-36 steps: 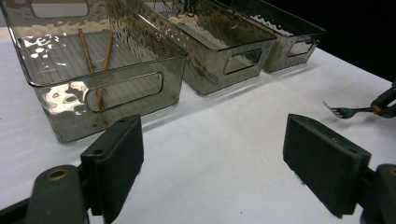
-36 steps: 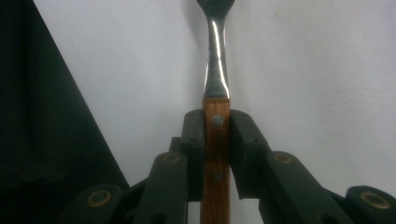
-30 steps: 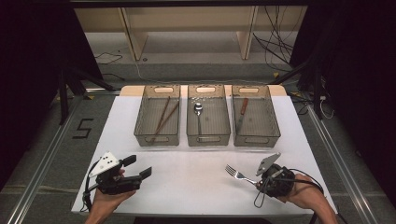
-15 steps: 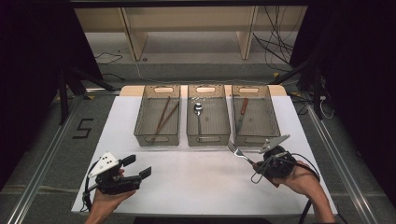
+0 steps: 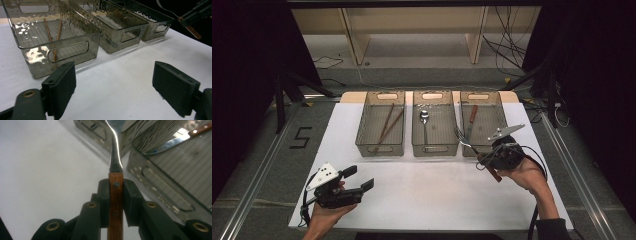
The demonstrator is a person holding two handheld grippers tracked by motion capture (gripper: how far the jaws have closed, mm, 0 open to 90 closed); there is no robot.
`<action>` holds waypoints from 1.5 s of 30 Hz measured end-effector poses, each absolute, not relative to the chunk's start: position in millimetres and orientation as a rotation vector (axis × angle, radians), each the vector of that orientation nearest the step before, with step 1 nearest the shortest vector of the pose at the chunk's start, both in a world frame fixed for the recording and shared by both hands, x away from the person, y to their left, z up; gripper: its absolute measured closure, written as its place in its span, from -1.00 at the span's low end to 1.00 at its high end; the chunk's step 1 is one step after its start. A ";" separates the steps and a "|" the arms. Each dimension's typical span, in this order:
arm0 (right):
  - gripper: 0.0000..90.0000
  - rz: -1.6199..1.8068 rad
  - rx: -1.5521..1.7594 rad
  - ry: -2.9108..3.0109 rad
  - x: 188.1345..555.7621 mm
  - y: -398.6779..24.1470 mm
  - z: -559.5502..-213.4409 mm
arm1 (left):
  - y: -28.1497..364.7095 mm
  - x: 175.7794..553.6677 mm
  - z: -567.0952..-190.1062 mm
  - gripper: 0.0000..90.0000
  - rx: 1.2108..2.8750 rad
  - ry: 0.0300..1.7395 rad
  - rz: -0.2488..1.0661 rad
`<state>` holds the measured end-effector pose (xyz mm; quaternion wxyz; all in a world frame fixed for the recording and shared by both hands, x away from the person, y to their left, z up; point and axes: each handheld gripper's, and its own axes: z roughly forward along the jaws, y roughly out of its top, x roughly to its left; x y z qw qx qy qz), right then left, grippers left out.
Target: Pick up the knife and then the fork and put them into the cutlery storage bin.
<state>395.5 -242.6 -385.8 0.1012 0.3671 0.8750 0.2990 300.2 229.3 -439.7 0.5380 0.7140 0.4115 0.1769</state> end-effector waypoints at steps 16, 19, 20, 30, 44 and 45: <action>0.72 0.942 1.198 2.478 431.6 -240.3 -367.0 | 229.3 299.8 -439.8 -0.59 1.698 0.975 0.423; 0.72 0.952 1.218 2.455 438.7 -240.0 -362.7 | 229.2 299.8 -439.8 -0.59 1.698 0.975 0.424; 0.72 0.958 1.223 2.450 440.2 -239.7 -361.7 | 229.1 299.8 -439.8 -0.59 1.698 0.975 0.424; 0.72 0.983 1.306 2.394 462.4 -238.9 -349.8 | 229.2 299.6 -439.7 -0.60 1.696 0.974 0.426; 0.72 0.949 1.487 2.275 493.0 -244.5 -354.4 | 229.4 299.3 -439.5 -0.60 1.699 0.970 0.426; 0.72 0.948 1.496 2.269 495.1 -245.9 -355.5 | 229.4 299.2 -439.4 -0.60 1.700 0.970 0.426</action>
